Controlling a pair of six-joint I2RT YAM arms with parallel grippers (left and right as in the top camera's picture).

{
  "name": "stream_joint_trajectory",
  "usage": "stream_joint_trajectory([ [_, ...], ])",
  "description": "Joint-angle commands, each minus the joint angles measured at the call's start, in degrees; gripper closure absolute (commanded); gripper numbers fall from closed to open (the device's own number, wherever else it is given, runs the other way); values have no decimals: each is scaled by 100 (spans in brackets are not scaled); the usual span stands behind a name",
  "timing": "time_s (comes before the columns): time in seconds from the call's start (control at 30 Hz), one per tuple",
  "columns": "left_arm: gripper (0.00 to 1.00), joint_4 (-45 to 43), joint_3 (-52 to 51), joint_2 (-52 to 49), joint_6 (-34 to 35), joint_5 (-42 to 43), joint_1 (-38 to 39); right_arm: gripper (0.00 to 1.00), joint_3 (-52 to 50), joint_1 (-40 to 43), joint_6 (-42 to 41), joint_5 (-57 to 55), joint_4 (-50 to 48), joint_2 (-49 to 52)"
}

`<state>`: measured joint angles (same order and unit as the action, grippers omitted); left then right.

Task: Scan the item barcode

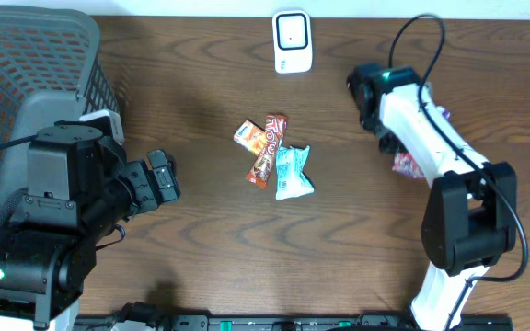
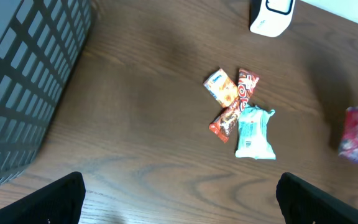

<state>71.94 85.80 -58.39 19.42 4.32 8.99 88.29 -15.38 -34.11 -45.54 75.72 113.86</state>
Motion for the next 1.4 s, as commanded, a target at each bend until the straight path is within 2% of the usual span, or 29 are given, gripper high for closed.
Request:
stream_joint_trajectory([
  [0.0,2,9,2,4,-55,-52,-35,88,-350,-234,66,11,-238,-28],
  [0.13,2,7,4,4,-55,-52,-35,76,-365,-656,348,1032,-765,-28],
  [0.2,2,7,4,4,-55,-52,-35,55,-365,-861,472,1434,-1049,-28],
  [0.33,2,7,4,4,-55,-52,-35,32,-304,-1217,726,2138,-1582,-28],
  [0.47,2,7,4,4,-55,-52,-35,24,387,-1344,796,2968,-1537,-28],
  [0.6,2,7,4,4,-55,-52,-35,14,1257,-1187,1091,3585,-1088,-28],
  [0.77,2,7,4,4,-55,-52,-35,2,2179,-798,1460,3775,-354,-31],
  [0.97,2,7,4,4,-55,-52,-35,1,2236,-2,1661,3901,129,-28],
  [1.03,2,7,4,4,-55,-52,-35,1,2041,337,1788,4417,140,-28],
  [1.07,2,7,2,4,-55,-52,-35,1,1755,616,2323,5145,35,-28],
  [1.17,2,7,4,4,-55,-52,-35,1,1386,833,2804,5786,-92,-28],
  [1.27,2,7,4,4,-55,-52,-35,5,981,970,2863,5790,-293,-28],
  [1.37,2,7,4,4,-55,-52,-35,3,763,1126,2861,5801,-431,-28],
])
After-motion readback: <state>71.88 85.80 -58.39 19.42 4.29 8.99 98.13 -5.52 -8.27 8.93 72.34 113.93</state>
